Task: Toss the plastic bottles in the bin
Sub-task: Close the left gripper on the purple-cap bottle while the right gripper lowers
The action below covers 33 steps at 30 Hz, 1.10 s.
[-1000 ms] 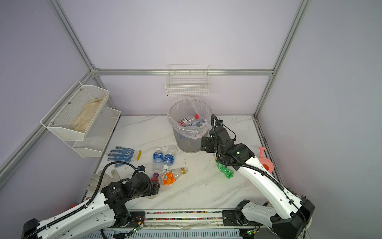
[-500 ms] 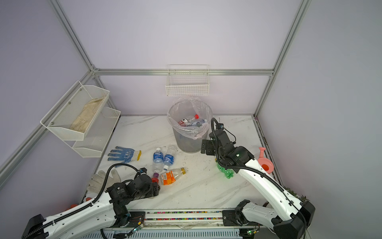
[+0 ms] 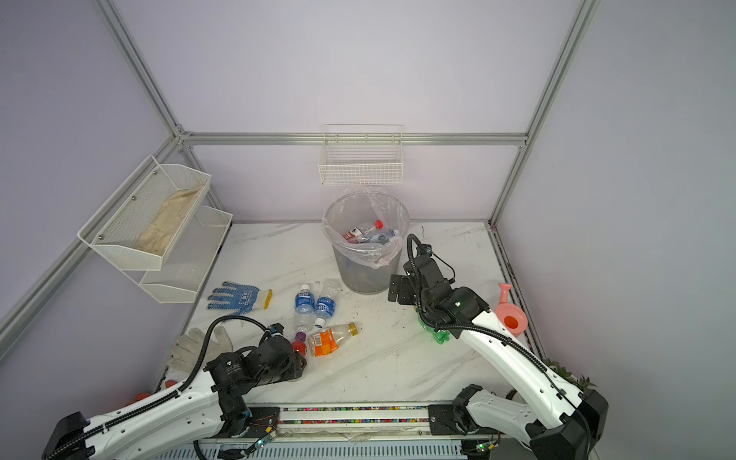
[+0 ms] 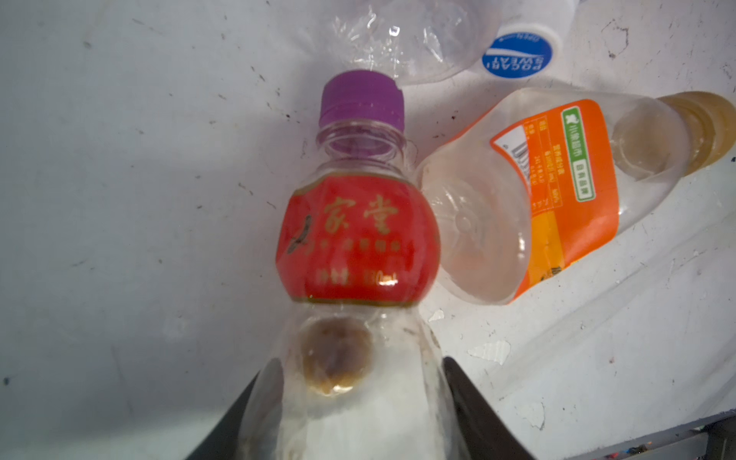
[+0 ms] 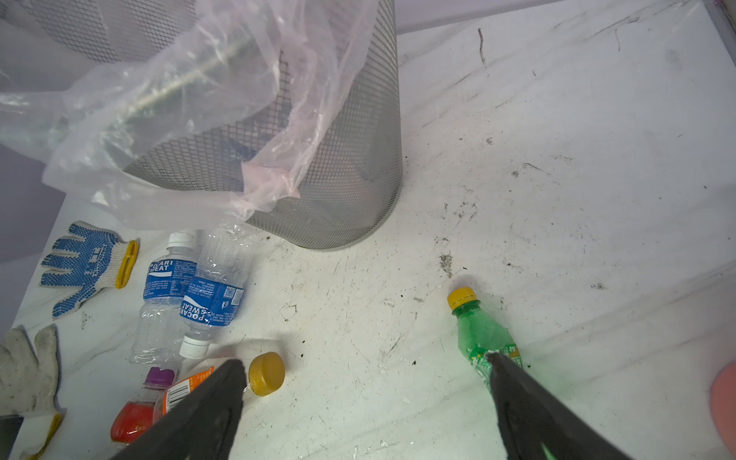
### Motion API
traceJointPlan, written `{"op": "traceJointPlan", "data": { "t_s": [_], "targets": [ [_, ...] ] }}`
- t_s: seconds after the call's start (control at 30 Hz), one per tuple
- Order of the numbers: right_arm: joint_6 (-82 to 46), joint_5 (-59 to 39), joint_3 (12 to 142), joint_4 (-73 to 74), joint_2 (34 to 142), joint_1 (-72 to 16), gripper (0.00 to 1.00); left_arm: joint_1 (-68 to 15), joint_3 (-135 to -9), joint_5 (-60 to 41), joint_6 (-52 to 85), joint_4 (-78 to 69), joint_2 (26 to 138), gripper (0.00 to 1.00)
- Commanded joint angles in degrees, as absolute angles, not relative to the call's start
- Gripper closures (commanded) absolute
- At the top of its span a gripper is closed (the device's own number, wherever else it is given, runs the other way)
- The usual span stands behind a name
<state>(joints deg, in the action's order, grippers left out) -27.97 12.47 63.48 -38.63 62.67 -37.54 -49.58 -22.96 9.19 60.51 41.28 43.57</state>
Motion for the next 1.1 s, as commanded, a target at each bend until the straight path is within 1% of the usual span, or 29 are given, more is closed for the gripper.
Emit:
{"op": "traceJointPlan", "data": {
  "t_s": [0.0,0.3,1.07],
  "targets": [
    [-29.14,12.24,62.59,-38.23,61.42,-37.44,0.03,-49.83,-22.16,9.04,60.40,40.94,43.24,0.68],
    [-29.68,12.11,60.94,-38.14,60.41,-37.44,0.03,-50.34,-24.46,9.57,59.81,41.83,43.25,0.73],
    [-31.63,11.50,55.22,-36.85,57.74,-37.44,0.03,-55.94,-35.42,15.86,60.91,50.11,41.57,0.74]
  ]
}}
